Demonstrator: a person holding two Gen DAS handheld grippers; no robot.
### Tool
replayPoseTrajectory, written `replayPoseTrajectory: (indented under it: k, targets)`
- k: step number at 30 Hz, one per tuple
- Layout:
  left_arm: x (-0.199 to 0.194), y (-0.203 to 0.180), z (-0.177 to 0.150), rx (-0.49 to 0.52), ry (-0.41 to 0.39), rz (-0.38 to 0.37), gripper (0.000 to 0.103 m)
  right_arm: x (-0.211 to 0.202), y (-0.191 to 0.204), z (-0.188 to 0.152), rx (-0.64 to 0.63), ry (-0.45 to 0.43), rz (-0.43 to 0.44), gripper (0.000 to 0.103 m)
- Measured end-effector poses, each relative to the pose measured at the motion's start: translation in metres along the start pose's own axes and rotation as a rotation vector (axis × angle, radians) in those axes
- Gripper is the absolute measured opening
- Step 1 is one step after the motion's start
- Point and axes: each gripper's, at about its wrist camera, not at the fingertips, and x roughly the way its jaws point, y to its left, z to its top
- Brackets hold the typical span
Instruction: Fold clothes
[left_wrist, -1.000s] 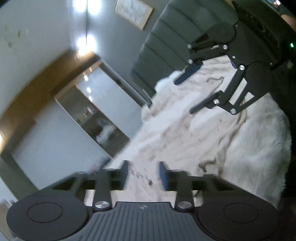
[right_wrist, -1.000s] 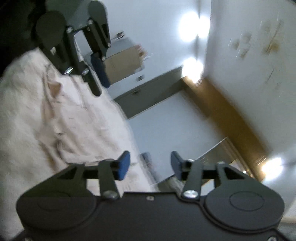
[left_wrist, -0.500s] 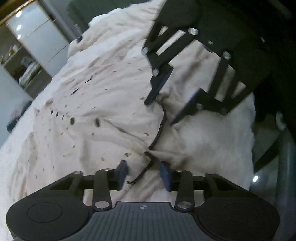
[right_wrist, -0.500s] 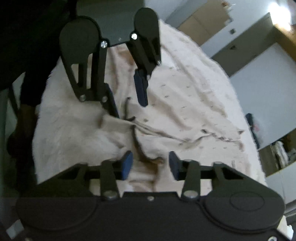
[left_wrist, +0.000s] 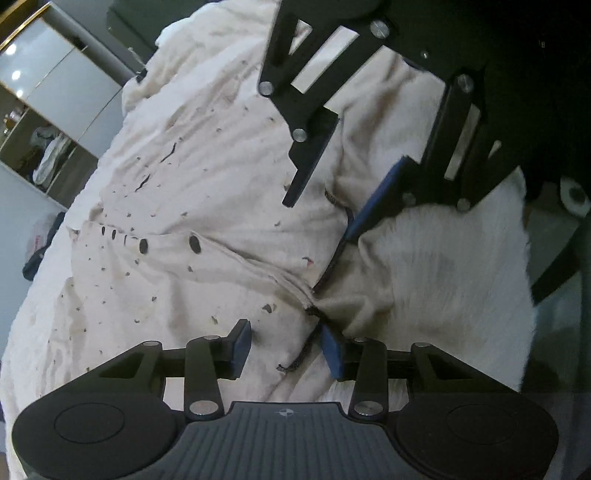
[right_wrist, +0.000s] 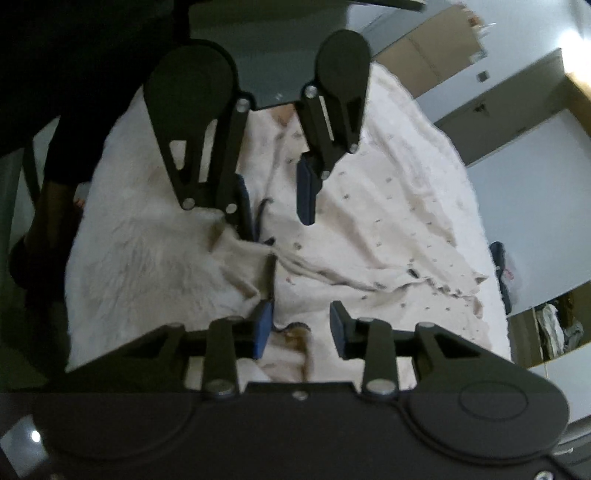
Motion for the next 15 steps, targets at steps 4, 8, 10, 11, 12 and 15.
replayPoseTrajectory:
  k: [4,8,10,11,12,15]
  targets:
    - [0.000,0.004,0.000,-0.019,0.008,-0.034,0.012,-0.001,-0.008,-0.001,0.077,-0.010,0.001,0.006]
    - [-0.004,0.025,-0.004,-0.158,0.003,-0.094,0.006,-0.016,-0.025,-0.009,0.272,-0.090,-0.022,0.005]
    - [-0.008,0.043,-0.008,-0.283,-0.008,-0.127,0.005,-0.022,-0.033,-0.018,0.391,-0.142,-0.020,0.004]
    - [-0.011,0.050,-0.010,-0.335,-0.014,-0.142,0.005,-0.025,-0.035,-0.022,0.437,-0.169,-0.018,0.004]
    - [-0.014,0.055,-0.012,-0.373,-0.020,-0.151,0.004,-0.028,-0.036,-0.025,0.469,-0.191,-0.013,0.004]
    - [-0.025,0.065,-0.015,-0.446,-0.033,-0.166,0.004,-0.035,-0.027,-0.037,0.574,-0.278,0.003,0.003]
